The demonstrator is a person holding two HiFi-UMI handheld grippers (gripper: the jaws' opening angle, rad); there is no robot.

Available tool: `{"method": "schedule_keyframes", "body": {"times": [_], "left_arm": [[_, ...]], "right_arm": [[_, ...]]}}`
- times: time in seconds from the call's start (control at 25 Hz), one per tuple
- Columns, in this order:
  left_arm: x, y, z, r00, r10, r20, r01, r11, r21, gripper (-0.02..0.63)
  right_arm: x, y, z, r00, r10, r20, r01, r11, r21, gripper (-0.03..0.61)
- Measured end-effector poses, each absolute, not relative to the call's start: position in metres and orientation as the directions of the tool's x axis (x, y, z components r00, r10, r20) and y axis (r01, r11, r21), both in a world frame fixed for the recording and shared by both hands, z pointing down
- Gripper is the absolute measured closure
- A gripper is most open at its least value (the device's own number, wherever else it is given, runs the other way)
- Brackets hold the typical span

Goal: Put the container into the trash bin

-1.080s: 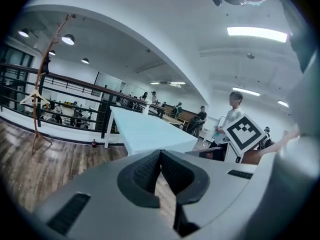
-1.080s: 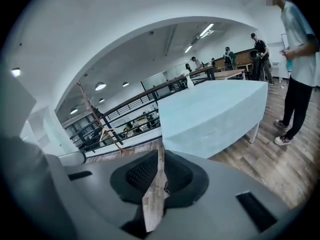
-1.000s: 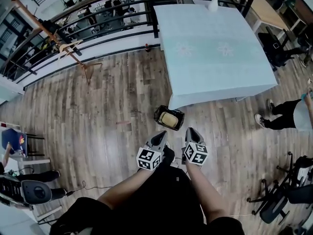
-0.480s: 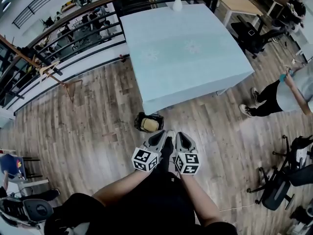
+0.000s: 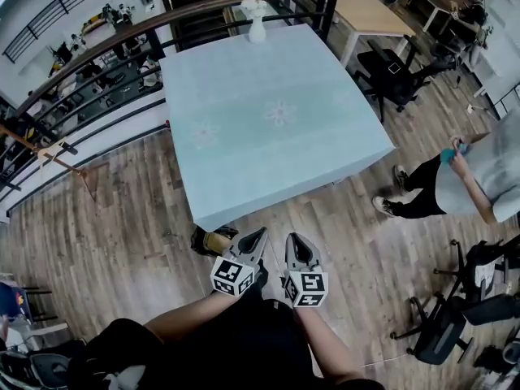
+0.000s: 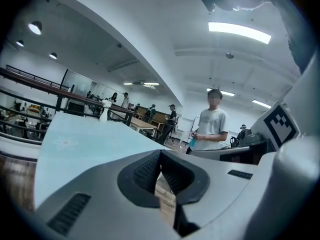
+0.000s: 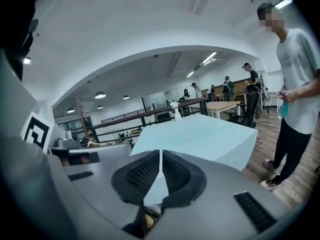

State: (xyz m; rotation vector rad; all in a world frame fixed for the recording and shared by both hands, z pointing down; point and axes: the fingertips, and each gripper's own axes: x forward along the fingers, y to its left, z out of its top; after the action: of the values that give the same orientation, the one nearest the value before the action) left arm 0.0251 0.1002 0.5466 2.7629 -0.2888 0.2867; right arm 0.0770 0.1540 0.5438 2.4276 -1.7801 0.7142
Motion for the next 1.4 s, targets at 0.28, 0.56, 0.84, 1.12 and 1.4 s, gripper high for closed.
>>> {"method": "schedule_keyframes", "body": {"times": [0.28, 0.56, 0.84, 1.12, 1.4], "left_arm": [[0.104, 0.053, 0.522, 0.955, -0.202, 0.216, -0.261, -0.919, 0.296, 0.600], [0.173, 0.027, 0.513, 0.933, -0.277, 0.229, -0.338, -0.893, 0.297, 0.600], [0.244, 0.007, 0.481, 0.894, -0.411, 0.180, -0.445, -0.862, 0.243, 0.600], [0.293, 0.004, 0.464, 0.862, -0.488, 0.135, -0.506, -0.837, 0.206, 0.600], [0.318, 0.001, 0.455, 0.836, -0.534, 0.125, -0.548, -0.816, 0.183, 0.600]], "right_arm": [[0.162, 0.112, 0.515, 0.248, -0.899, 0.360, -0.915, -0.339, -0.217, 0.537], [0.228, 0.074, 0.506, 0.167, -0.931, 0.326, -0.938, -0.252, -0.239, 0.537], [0.298, 0.040, 0.480, 0.074, -0.957, 0.281, -0.979, -0.124, -0.164, 0.543], [0.350, 0.028, 0.467, 0.032, -0.972, 0.233, -0.991, -0.061, -0.119, 0.543], [0.375, 0.027, 0.457, -0.006, -0.977, 0.214, -0.995, -0.015, -0.094, 0.545]]}}
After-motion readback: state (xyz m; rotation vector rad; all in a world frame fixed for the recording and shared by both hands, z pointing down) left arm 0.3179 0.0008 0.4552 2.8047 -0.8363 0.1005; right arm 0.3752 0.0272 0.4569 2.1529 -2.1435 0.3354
